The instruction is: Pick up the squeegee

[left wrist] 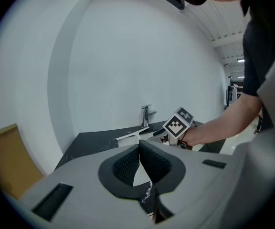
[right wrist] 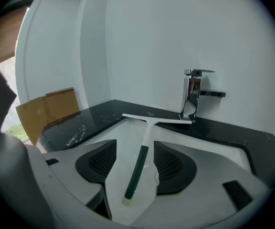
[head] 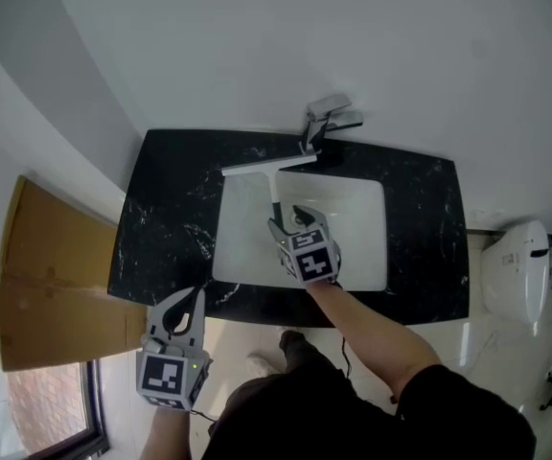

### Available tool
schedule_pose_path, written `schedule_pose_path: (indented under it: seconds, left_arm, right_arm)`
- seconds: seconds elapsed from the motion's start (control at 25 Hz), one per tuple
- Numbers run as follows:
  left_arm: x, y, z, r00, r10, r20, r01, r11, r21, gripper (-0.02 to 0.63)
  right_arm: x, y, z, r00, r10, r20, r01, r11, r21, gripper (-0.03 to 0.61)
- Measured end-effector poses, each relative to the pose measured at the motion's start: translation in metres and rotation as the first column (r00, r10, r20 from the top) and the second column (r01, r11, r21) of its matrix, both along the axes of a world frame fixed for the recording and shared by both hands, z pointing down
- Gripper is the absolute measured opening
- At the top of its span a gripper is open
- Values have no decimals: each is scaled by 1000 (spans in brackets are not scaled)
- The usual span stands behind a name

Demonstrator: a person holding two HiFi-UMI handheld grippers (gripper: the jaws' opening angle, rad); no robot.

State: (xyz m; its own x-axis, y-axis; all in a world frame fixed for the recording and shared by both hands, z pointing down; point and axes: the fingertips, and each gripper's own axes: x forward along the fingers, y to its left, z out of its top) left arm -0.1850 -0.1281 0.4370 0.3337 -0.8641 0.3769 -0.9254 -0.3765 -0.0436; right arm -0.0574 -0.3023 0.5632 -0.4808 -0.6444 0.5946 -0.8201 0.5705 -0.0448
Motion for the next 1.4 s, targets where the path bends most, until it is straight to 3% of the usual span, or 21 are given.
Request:
schedule_pose_path:
  seconds: [0.48,0.6,0.84,1.4]
  left_arm:
    - [-8,-34,28,999,-40,31,43,993,-113,3]
    - [-9,-37,32,999,-43,34,47,991,-127,3]
    - [-10,-38,35,998,-42,37,46,989,-138,3]
    - [-16,-17,22,998,-51,28,53,995,-89,3]
  right_arm:
    - [-17,-42,82,999,33,-30,-37,989,-141,244]
    - [-16,-45,90,998,55,-41,-60,988,-144,199]
    - [-17,-46,93,997,69,-41,-74,987,-144,132]
    - [-3,-40,57,990,135,27,-131,984,-117,107]
